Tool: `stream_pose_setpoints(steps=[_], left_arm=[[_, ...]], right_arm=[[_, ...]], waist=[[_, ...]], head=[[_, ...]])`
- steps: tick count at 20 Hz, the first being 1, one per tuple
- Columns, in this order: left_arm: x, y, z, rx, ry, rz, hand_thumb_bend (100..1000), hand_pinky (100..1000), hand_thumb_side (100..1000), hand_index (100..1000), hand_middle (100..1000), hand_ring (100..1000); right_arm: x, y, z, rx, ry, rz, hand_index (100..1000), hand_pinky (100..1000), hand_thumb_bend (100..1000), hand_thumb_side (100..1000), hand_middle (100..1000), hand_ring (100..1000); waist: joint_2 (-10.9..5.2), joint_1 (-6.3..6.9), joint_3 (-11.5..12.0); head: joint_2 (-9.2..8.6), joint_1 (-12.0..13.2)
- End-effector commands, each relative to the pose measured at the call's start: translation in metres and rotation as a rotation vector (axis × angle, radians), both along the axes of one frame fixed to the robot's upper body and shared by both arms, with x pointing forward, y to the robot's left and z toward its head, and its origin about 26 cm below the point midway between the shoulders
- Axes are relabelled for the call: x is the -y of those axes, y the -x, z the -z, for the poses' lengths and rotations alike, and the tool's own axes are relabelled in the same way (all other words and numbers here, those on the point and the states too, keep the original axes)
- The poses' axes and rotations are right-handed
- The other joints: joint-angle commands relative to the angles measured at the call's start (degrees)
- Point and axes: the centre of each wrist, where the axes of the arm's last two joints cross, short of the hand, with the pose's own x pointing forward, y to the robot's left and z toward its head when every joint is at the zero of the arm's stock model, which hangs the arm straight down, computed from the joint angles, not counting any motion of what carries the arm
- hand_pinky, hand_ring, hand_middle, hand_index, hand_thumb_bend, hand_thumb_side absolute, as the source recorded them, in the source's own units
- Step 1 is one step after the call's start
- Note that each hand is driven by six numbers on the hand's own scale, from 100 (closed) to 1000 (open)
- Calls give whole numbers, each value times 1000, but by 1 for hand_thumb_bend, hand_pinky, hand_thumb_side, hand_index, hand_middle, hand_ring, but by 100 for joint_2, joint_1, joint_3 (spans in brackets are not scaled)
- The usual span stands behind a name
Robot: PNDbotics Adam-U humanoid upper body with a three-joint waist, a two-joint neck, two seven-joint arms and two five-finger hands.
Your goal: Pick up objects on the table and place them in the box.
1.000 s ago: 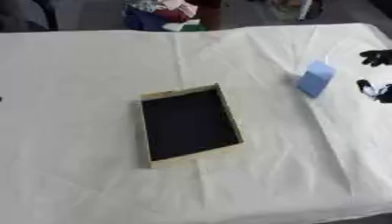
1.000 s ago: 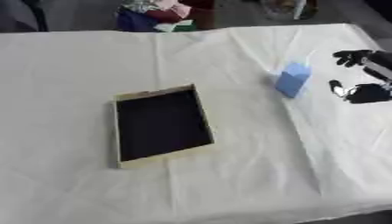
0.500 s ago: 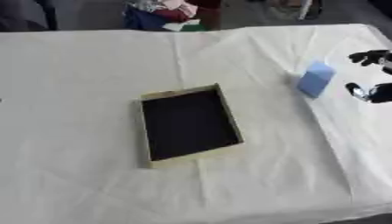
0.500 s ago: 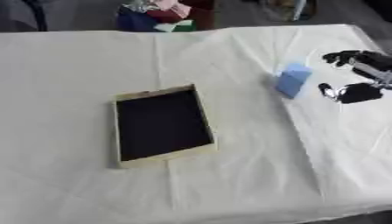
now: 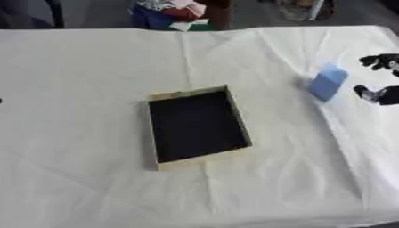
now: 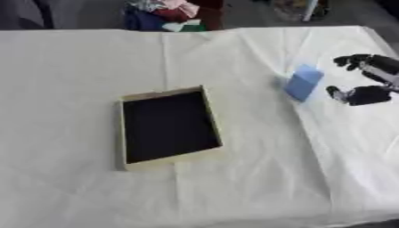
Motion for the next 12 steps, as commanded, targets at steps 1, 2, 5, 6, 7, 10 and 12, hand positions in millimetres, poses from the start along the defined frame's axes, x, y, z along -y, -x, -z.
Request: stream_pose_setpoints(steps=[1,2,5,6,7,10,12], left_arm=[[1,-1,-9,31,-11,13,416,738,676,677,560,564],[1,-1,-9,31,-11,13,416,738,676,677,560,564],[1,-1,-10,31,-13,18,416,738,677,677,560,564],[2,-1,-10,31,-14,19,416,738,677,677,560,564],[2,-1,-10,31,-14,21,417,738,677,677,559,564],[2,-1,-10,30,-15,26,417,739,677,678,560,564],[3,-1,-10,31,-17,29,416,739,677,678,560,564]], right_arm=[[9,0,-20,42,10,22,1000,914,242,559,891,888],[10,-1,-21,42,9,21,1000,914,243,560,891,888],[8,-4,-23,31,9,14,1000,919,244,575,899,894],[8,-5,-23,24,11,13,1000,920,247,578,903,895],[8,-6,-24,17,12,13,1000,922,251,582,908,898],[8,-10,-26,-4,24,16,1000,925,257,582,913,901],[8,-13,-26,-7,29,16,1000,926,257,585,914,901]], waist=[[-59,-11,13],[-58,-12,19],[-57,-8,34],[-57,-6,41],[-57,-5,48],[-57,-4,73],[-58,-6,79]], head=[[-24,-24],[-23,-36],[-26,-80],[-29,-101],[-31,-121],[-37,-188],[-39,-264]])
